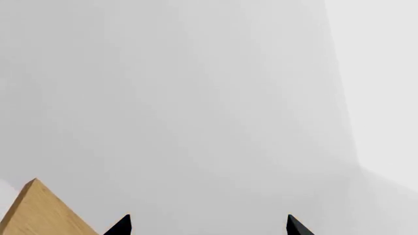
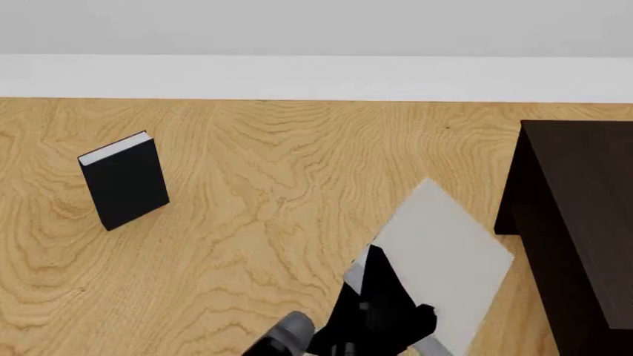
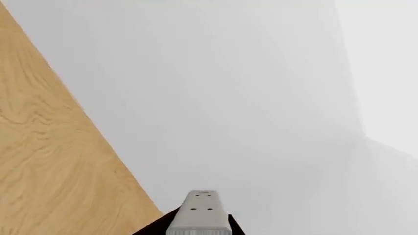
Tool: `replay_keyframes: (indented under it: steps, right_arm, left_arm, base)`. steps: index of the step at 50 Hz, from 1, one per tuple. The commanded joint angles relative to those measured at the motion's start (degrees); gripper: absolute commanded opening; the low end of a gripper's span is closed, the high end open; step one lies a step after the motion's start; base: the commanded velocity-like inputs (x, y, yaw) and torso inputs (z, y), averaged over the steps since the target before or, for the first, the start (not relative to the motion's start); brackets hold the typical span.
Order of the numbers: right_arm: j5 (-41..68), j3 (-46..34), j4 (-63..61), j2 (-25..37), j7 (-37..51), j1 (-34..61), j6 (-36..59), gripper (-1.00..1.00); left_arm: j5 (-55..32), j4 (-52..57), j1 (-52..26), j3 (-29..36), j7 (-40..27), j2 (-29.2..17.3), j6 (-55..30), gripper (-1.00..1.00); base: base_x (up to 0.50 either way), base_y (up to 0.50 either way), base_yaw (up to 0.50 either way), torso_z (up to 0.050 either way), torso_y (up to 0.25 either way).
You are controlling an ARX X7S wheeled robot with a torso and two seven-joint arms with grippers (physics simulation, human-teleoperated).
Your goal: Pick up the book on the right and place it on the cabinet shelf.
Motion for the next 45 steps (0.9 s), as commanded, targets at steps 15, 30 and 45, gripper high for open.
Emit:
replay_keyframes:
  steps: [15,30,45]
  right_arm:
    - [-18.9,-22.9,20.6,-3.8,-6.4,6.5,-6.5,-1.0]
    - [-31.1,-40.8,33.5,-6.9,-8.4,8.7,-10.9,-1.0]
    - [-32.6,-41.1,33.4,-4.1,-7.7,9.0,-14.5,-1.0]
  left_arm:
    - [-1.3,-0.2,-0.6,-1.7,1.4,1.6,0.1,1.0]
    - [0.1,-0.5,-0.9,-1.3,0.6,1.1,-0.6,1.0]
    - [1.9,-0.5,-1.0,-1.9,-0.8,1.4,-1.4,1.0]
  base:
    - [0.0,0.0,0.0,0.0,0.001]
    - [0.0,0.0,0.0,0.0,0.001]
    - [0.0,0.0,0.0,0.001,0.001]
